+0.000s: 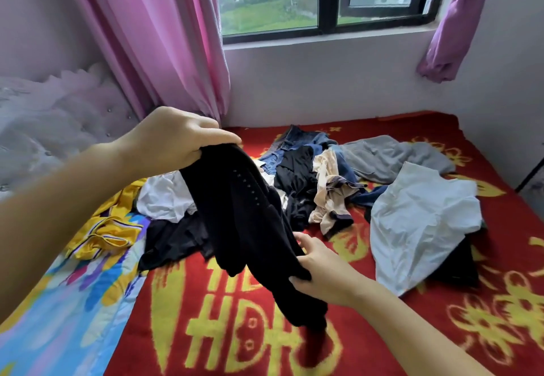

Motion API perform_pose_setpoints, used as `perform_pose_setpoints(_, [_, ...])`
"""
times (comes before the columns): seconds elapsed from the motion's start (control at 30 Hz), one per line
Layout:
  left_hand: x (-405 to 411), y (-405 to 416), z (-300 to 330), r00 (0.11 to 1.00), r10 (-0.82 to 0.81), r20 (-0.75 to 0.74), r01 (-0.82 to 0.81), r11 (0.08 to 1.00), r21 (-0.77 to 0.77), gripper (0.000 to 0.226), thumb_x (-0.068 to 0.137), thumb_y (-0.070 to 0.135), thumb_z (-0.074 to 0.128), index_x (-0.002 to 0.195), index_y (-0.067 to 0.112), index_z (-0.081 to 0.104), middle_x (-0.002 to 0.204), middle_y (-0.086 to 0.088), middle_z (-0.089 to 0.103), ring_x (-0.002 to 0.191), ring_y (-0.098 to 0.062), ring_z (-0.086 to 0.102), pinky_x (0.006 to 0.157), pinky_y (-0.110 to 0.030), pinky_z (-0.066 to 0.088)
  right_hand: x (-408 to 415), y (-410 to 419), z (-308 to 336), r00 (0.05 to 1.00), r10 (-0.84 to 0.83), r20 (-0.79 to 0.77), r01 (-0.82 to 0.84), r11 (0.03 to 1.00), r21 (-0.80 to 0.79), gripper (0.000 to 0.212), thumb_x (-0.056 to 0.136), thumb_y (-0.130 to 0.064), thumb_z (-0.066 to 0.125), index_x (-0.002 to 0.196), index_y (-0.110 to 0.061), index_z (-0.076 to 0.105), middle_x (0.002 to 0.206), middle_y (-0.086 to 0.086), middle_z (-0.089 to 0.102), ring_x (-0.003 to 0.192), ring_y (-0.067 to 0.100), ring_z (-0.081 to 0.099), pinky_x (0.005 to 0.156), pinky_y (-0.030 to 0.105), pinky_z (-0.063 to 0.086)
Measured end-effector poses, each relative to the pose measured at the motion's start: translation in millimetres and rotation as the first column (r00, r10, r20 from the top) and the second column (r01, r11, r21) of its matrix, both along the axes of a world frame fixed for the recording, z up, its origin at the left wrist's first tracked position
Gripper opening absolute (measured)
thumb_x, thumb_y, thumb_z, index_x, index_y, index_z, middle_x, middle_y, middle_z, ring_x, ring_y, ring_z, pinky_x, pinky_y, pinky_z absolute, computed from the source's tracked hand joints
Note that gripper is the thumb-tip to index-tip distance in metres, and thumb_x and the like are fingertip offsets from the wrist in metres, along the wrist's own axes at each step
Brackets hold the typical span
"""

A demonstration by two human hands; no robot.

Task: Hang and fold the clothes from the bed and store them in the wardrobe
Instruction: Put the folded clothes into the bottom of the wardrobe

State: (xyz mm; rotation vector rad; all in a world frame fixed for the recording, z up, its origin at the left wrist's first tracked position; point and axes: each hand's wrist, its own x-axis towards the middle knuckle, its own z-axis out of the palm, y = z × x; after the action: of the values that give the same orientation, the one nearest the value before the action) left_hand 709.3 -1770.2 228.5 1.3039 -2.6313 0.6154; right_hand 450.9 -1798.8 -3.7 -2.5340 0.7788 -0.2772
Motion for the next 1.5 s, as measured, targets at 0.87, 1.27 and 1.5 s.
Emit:
perform_pose_setpoints(0.87, [17,-8,14,0.962,0.077,-0.26,-0.127,0.975,-0.18,0.047,0.067,-0.001,0.047,0.106,0.009,0.073,0.088,-0.008,0.072,0.068,-0.03,0.066,0.058,-0.038,0.053,30,42,34,0.987,0.082,0.138,-0.153,0.743,0.652,0.006,0.088,-0.041,0.062,0.083,-0.042,0.058,0.08,-0.021,0.063,0.076,-0.008,0.059,0.068,0.014,0.046])
perform_pose_setpoints(1.27, [21,12,17,0.965,0.049,-0.26,-0.081,0.99,-0.117,0.045,0.073,0.001,0.04,0.105,0.003,0.071,0.078,-0.013,0.064,0.071,-0.018,0.047,0.062,-0.02,0.035,43,36,-5,0.915,-0.404,0.005,0.395,0.896,0.202,0.032,0.099,-0.048,0.044,0.127,-0.042,0.059,0.161,-0.002,-0.015,0.148,0.028,-0.019,0.118,0.053,0.005])
perform_pose_setpoints(1.5, [6,24,33,0.961,-0.007,-0.277,-0.034,0.989,-0.144,0.038,0.078,-0.01,0.05,0.106,0.003,0.072,0.076,-0.005,0.059,0.067,-0.009,0.041,0.062,-0.024,0.042,91,42,-1,0.938,-0.311,0.154,0.261,0.924,0.279,0.045,0.102,-0.042,0.041,0.146,-0.044,0.034,0.162,0.008,-0.015,0.149,0.032,-0.013,0.121,0.048,0.005])
